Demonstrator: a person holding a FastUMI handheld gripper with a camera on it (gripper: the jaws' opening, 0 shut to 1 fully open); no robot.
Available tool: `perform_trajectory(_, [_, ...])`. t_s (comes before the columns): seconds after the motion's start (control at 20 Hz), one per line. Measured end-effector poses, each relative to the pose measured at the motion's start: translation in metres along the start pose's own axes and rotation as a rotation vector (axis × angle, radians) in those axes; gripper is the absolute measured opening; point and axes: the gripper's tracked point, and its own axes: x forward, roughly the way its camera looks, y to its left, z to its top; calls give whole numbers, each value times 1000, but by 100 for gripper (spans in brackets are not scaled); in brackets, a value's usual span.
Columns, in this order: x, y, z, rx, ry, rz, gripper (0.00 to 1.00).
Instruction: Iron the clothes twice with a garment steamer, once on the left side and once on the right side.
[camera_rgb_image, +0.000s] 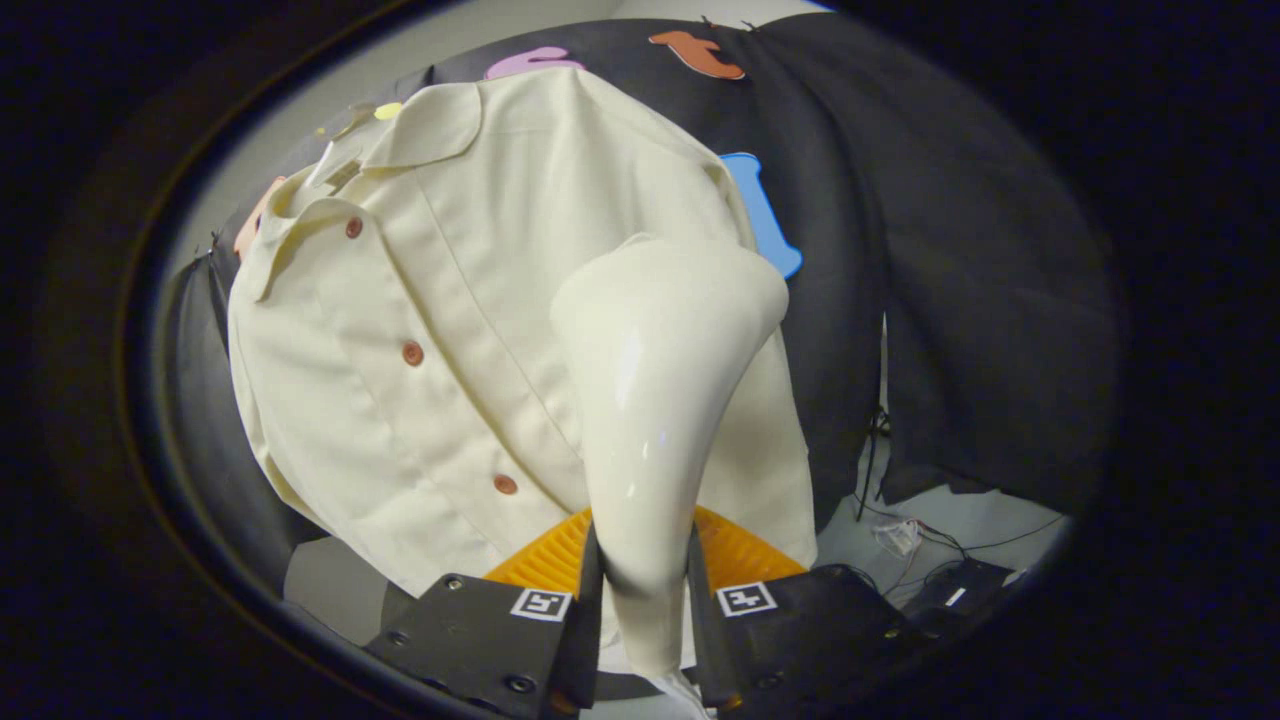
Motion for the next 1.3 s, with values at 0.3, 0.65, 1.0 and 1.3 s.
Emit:
perform_trajectory(0.3, [14,-20,-44,-25,64,21,39])
perform_trajectory(0.65, [25,-50,-103,-3,170,85,39])
perform_trajectory(1.0, [31,-82,-154,49,261,129,39])
perform_trajectory(1.3, [30,-100,-195,81,317,109,39])
